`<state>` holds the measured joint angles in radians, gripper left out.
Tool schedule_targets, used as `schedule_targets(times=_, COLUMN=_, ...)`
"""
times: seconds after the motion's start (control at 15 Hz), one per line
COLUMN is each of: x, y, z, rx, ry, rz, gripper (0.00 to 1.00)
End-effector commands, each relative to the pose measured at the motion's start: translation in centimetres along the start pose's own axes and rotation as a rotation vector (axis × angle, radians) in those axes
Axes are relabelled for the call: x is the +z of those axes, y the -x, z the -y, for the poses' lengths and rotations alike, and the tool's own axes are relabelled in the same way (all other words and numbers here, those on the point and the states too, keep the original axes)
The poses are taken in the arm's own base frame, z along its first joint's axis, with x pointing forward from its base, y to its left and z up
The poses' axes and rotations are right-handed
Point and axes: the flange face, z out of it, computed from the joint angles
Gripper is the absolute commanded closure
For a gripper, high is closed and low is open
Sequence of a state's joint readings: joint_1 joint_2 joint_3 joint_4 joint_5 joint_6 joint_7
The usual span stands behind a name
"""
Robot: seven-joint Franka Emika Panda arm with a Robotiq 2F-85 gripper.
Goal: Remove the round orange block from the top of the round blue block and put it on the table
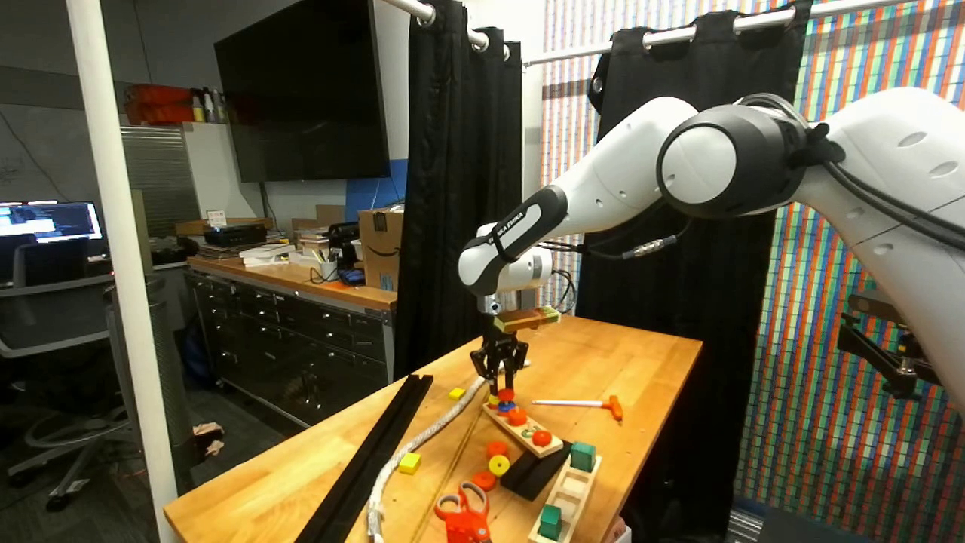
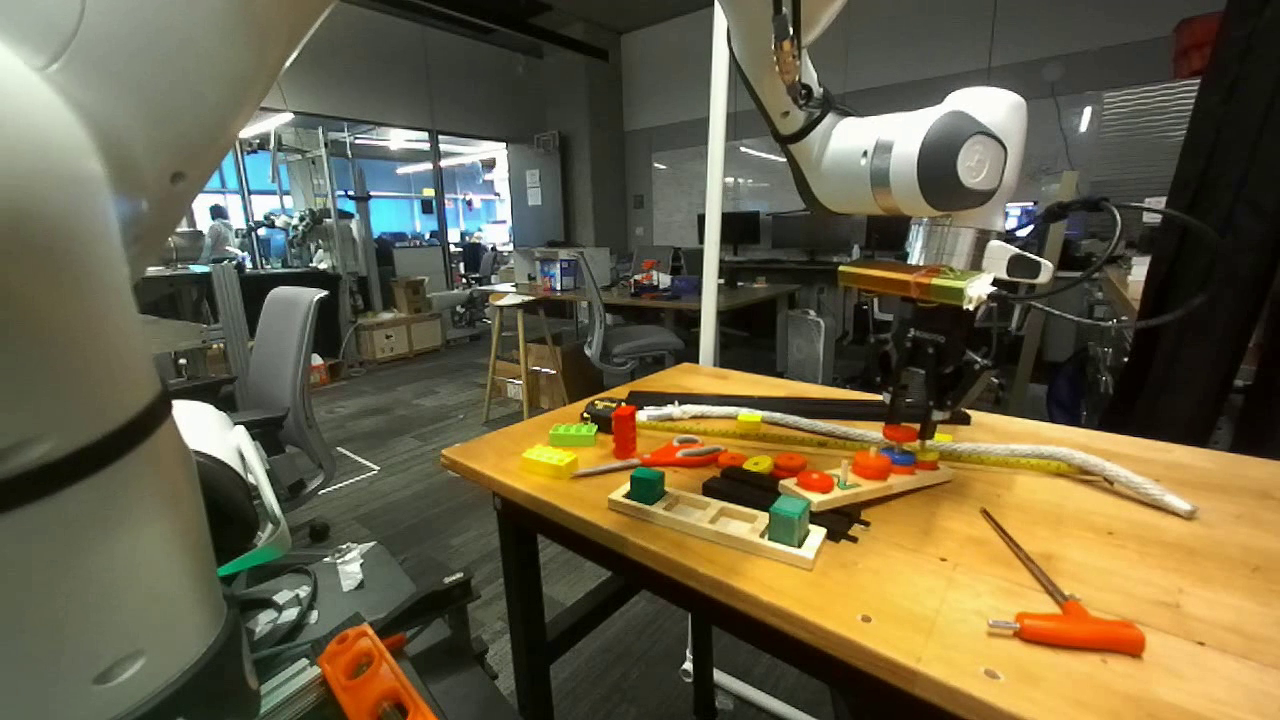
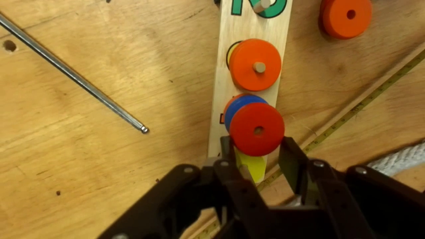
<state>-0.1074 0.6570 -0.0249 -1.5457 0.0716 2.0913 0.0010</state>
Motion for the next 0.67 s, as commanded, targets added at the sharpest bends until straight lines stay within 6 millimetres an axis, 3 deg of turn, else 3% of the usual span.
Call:
schedule_targets(times=0.0, x=-2.9, y=1.4, z=1.1, rx=0.004, ry=0.018, rz=-0.046, gripper=0.78)
schedule_targets(times=0.33, x=-3.7, y=3.6, z=3.8, rx=-0.069, ry=0.010, rz=-0.027, gripper=0.78)
schedule_targets(times=0.6, x=-1.9, y=5.3, z=6.3, rx=-0.173, ry=-0.017, rz=0.026, gripper=0.78)
